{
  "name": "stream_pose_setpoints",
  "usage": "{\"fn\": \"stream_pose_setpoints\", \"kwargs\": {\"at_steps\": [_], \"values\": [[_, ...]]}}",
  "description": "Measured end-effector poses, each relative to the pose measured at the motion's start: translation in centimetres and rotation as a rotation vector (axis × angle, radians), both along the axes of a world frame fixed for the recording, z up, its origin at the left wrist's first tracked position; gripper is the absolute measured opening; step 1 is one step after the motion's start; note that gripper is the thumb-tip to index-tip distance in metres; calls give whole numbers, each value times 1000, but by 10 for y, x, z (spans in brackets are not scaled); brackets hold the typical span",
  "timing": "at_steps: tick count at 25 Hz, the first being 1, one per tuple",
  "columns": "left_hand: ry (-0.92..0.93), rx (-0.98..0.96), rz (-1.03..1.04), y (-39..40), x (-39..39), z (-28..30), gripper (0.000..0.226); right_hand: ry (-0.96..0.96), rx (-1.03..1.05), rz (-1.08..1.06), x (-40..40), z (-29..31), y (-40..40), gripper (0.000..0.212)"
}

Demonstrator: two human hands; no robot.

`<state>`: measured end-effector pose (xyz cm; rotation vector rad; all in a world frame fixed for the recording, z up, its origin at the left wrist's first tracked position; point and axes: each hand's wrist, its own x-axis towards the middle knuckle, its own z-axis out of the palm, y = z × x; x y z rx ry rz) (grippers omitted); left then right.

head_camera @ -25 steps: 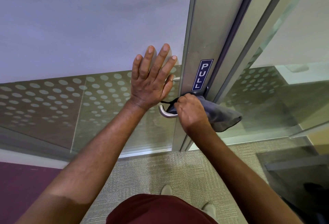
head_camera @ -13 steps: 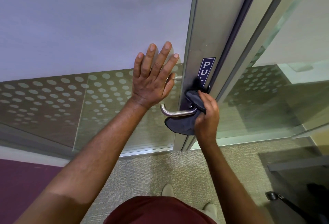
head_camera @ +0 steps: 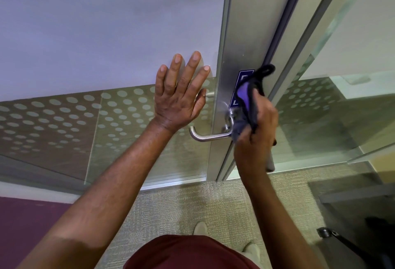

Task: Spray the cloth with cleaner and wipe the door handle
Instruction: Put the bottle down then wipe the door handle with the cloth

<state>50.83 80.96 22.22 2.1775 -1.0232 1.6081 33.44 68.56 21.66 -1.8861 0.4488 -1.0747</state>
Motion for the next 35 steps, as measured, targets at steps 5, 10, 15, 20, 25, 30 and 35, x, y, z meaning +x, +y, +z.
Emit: {"fn": "stream_pose_setpoints", "kwargs": {"at_steps": [5,10,15,20,25,30,35], "values": [[-1,16,1,1,-2,2,59,284,-383,13,25,-23,-4,65],[-10,12,3,1,-1,1,61,377,-578,151,23,-39,-24,41],[16,21,-5,1,-3,4,61,323,-303,111,14,-49,-28,59],[32,18,-12,1,-6,7,60,205,348,106,6,-70,-21,70],[28,6,-3,1,-5,7,58,273,798,172,-8,-98,-18,69],[24,12,3,0,-4,6,58,190,866,83,-16,-113,6,58],[20,13,6,1,-3,3,59,167,742,-92,16,-103,30,55]]}}
